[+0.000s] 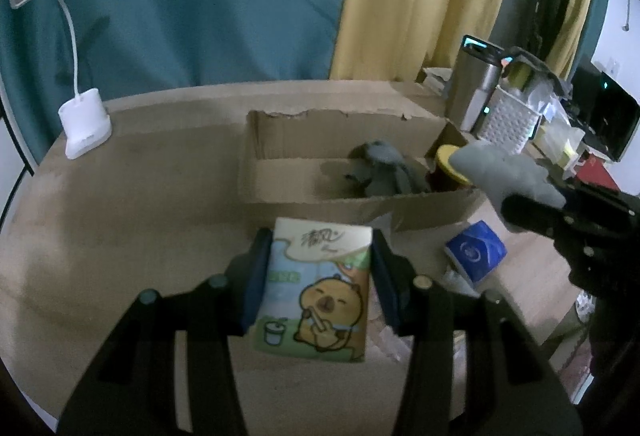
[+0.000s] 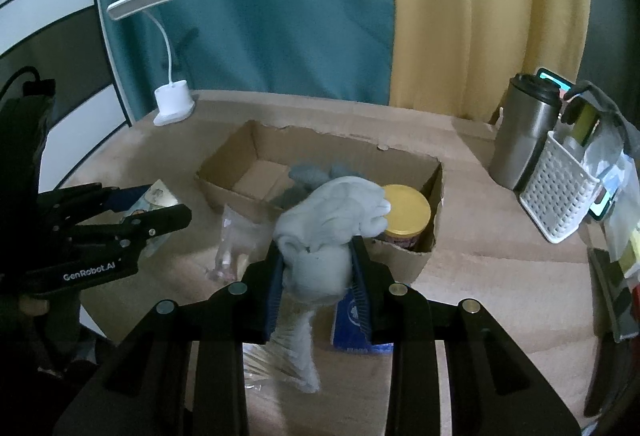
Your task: Organize objects
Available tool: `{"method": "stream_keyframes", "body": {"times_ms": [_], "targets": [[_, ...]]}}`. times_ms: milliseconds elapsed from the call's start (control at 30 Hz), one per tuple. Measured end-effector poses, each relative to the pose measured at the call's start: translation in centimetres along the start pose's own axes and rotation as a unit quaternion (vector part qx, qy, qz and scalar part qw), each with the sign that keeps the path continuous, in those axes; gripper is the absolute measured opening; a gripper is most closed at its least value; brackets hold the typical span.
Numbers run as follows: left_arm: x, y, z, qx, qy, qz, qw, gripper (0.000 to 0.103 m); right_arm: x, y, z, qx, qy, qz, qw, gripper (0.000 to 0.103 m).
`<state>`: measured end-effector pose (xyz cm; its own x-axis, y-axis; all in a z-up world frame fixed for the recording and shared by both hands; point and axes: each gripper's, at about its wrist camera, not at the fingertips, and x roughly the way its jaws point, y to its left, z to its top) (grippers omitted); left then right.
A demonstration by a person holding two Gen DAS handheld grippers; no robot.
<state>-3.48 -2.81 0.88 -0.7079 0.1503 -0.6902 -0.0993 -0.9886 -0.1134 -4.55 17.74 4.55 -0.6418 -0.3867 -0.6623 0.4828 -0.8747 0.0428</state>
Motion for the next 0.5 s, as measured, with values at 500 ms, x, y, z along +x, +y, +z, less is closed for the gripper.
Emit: {"method": "stream_keyframes", "body": {"times_ms": [500], "targets": [[0.8,0.8,2.4,-0.005,-0.012,0.002,0.9999,0.049,1.3,0.2,1.8,-0.008,0.000,0.009,1.000,0.033]]}}
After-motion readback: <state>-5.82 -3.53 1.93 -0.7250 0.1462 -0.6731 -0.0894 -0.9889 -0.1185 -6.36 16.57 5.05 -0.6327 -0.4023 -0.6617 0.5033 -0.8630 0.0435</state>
